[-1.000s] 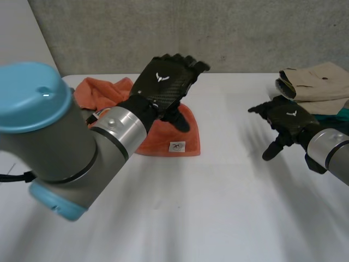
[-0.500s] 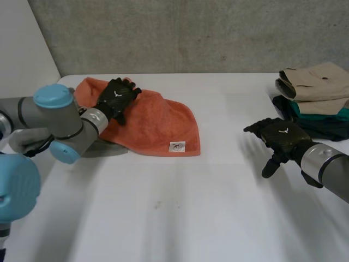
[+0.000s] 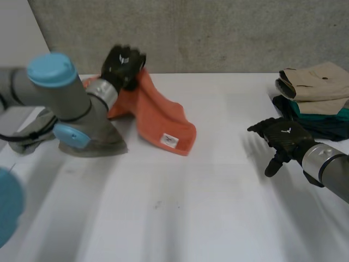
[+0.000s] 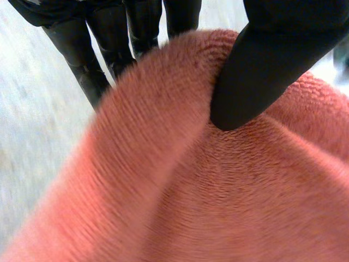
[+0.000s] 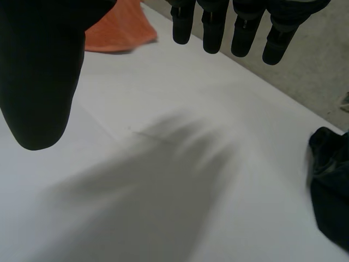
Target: Fold the laundry.
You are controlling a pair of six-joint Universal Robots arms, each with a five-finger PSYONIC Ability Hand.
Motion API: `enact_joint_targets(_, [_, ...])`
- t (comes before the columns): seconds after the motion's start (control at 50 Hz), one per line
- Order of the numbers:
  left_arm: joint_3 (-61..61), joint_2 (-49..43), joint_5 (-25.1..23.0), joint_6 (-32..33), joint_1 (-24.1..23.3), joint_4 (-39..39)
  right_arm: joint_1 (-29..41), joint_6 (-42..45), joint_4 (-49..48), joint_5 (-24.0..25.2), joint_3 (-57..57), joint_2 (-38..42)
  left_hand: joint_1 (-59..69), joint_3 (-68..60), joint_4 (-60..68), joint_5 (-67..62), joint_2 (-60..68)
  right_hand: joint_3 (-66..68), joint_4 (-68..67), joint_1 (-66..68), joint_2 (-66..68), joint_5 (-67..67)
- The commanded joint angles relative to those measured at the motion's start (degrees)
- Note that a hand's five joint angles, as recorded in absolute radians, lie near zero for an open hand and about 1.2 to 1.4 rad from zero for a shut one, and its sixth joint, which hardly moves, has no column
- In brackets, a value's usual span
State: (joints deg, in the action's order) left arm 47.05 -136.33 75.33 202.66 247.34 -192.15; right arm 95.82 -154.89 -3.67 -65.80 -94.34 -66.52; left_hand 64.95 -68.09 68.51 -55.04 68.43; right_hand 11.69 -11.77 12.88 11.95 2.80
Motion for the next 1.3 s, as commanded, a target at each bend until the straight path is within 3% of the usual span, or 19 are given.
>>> enact_joint_targets(0.02, [12.8, 19.9, 0.2, -11.9, -8.4, -1.1, -0.4, -0.8, 0.1, -1.1, 0.2, -3.5, 15.0, -11.9, 11.5, -15.0, 11.6, -1.7, 1.8, -2.9, -1.9, -2.8])
enact_joint_targets(0.16, [19.0, 22.4, 1.6, -16.2, -20.3, -0.6, -2.4, -2.3, 0.1, -2.1, -0.4, -8.1, 15.0, -11.9, 11.5, -15.0, 11.6, -1.7, 1.8, -2.9, -1.9, -2.8])
enact_joint_targets(0.28, [18.0, 11.6, 7.6, -16.2, -27.5, -0.3, -3.9, -3.9, 0.2, -2.1, -0.4, -8.5, 15.0, -11.9, 11.5, -15.0, 11.6, -1.7, 1.8, -2.9, -1.9, -2.8])
enact_joint_targets(0.34, [15.9, 7.6, 9.6, -16.2, -28.3, -0.2, -4.4, -3.9, 0.2, -2.1, -0.4, -8.4, 15.0, -11.9, 11.5, -15.0, 11.6, -1.7, 1.8, -2.9, -1.9, -2.8])
enact_joint_targets(0.38, [14.9, 5.8, 10.1, -15.9, -28.5, 0.6, -4.6, -3.8, 0.2, -2.2, -0.4, -8.4, -18.7, 21.9, -22.3, 18.8, -22.2, -1.7, 1.8, -2.9, -1.9, -2.8])
enact_joint_targets(0.42, [14.9, 6.2, 10.0, -15.7, -28.6, 1.3, -4.6, -3.8, 0.6, -2.2, -0.2, -8.4, -41.5, 44.7, -45.1, 41.6, -45.0, -1.7, 1.8, -2.9, -1.9, -2.8])
enact_joint_targets(0.44, [14.8, 6.8, 10.0, -15.6, -28.5, 1.9, -4.5, -3.8, 0.7, -2.2, -0.1, -8.4, -49.1, 52.2, -52.7, 49.2, -52.6, -1.7, 1.8, -2.9, -1.9, -2.8])
enact_joint_targets(0.5, [15.1, 8.8, 10.1, -15.5, -28.2, 2.8, -4.5, -3.5, 1.1, -2.2, -0.1, -8.4, -51.2, 54.3, -54.8, 51.3, -54.7, -1.7, 1.8, -2.9, -1.9, -2.8])
enact_joint_targets(0.58, [18.8, 14.5, 10.0, -15.4, -25.2, 3.8, -4.2, -3.4, 2.9, -2.2, -0.2, -9.5, -51.4, 54.5, -54.9, 51.5, -54.9, -1.7, 1.8, -2.9, -1.9, -2.8])
enact_joint_targets(0.7, [26.8, 21.6, 9.7, -12.4, -16.6, 3.5, -3.1, -3.2, 9.6, -1.6, -0.8, -14.4, -50.9, 54.0, -54.4, 51.0, -54.4, -1.7, 1.8, -2.9, -1.9, -2.8])
enact_joint_targets(0.8, [29.3, 19.8, 8.3, -6.3, -9.9, 3.6, 3.4, -2.8, 13.9, 0.2, -3.6, -18.3, -46.7, 49.8, -50.2, 46.8, -50.1, -1.7, 1.8, -2.9, -1.9, -2.8])
enact_joint_targets(0.92, [27.3, 10.9, -0.5, 3.3, -3.2, 3.6, 13.3, 2.5, 10.8, -0.2, -8.1, -18.0, -44.3, 47.4, -47.9, 44.4, -47.8, -1.7, 1.8, -2.9, -1.9, -2.8])
enact_joint_targets(1.02, [21.1, 3.7, -4.0, 7.5, -1.4, 3.6, 18.7, 3.7, 4.1, -2.0, -9.6, -12.8, -42.5, 45.6, -46.0, 42.6, -45.9, -0.9, 1.0, -2.1, -1.2, -2.1])
enact_joint_targets(1.16, [14.0, -3.5, -4.8, 8.6, -1.1, 3.5, 24.8, 4.3, -5.2, -9.9, -9.2, -5.0, -39.6, 42.7, -43.2, 39.7, -43.1, -0.6, 0.7, -1.8, -0.9, -1.7])
enact_joint_targets(1.3, [9.2, -8.8, -4.8, 9.4, -1.2, 3.2, 26.6, 6.1, -11.0, -13.4, -7.7, 1.2, -19.0, 22.1, -22.5, 19.1, -22.5, 5.6, -5.5, 4.4, 5.4, 4.5])
